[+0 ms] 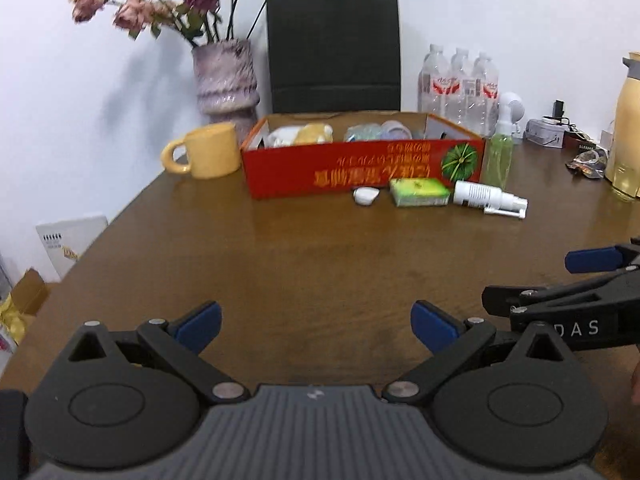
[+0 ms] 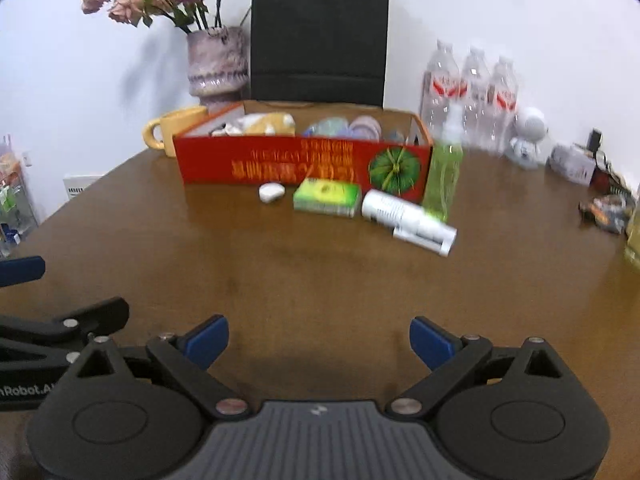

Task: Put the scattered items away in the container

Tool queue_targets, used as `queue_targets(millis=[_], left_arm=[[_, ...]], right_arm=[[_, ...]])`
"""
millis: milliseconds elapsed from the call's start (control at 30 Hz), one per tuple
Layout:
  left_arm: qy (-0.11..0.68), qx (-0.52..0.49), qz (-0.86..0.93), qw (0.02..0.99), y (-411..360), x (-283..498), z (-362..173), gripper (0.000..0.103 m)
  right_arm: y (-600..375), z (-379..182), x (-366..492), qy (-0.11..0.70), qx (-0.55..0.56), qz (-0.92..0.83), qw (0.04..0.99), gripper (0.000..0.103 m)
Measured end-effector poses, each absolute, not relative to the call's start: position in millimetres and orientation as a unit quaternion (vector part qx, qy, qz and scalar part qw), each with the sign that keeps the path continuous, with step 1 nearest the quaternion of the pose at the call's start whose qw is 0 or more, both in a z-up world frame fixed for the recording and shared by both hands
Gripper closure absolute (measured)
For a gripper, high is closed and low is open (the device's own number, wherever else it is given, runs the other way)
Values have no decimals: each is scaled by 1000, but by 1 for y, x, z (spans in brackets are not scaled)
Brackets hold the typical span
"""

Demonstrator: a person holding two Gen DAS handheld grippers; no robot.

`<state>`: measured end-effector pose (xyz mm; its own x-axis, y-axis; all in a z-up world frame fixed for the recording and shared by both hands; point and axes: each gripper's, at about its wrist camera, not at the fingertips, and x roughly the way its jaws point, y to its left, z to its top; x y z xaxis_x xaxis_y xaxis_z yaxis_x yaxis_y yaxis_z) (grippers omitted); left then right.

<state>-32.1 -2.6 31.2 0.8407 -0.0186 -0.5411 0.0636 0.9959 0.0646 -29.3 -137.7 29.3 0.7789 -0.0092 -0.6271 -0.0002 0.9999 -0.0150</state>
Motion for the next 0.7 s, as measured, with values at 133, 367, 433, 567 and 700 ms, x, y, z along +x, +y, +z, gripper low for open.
queue_targets(millis=[133, 367, 433, 567, 700], left_arm=[[288, 31, -15, 957, 0, -29, 24, 0], [304, 41, -8, 952, -6, -24, 13, 0], [310, 35, -10, 950, -5, -22, 12, 0], [323, 29, -7, 946, -3, -18, 10, 0], [334, 28, -4, 942, -3, -15, 8, 0]], right_arm=[[-138, 17, -26, 329, -3, -8, 944, 5], [-138, 6, -19, 335, -6, -22, 942, 4], [-137, 4, -19, 336, -9, -21, 942, 1], [-136, 3, -19, 338, -8, -34, 941, 0], [-140, 2, -18, 341, 6, -36, 939, 0]])
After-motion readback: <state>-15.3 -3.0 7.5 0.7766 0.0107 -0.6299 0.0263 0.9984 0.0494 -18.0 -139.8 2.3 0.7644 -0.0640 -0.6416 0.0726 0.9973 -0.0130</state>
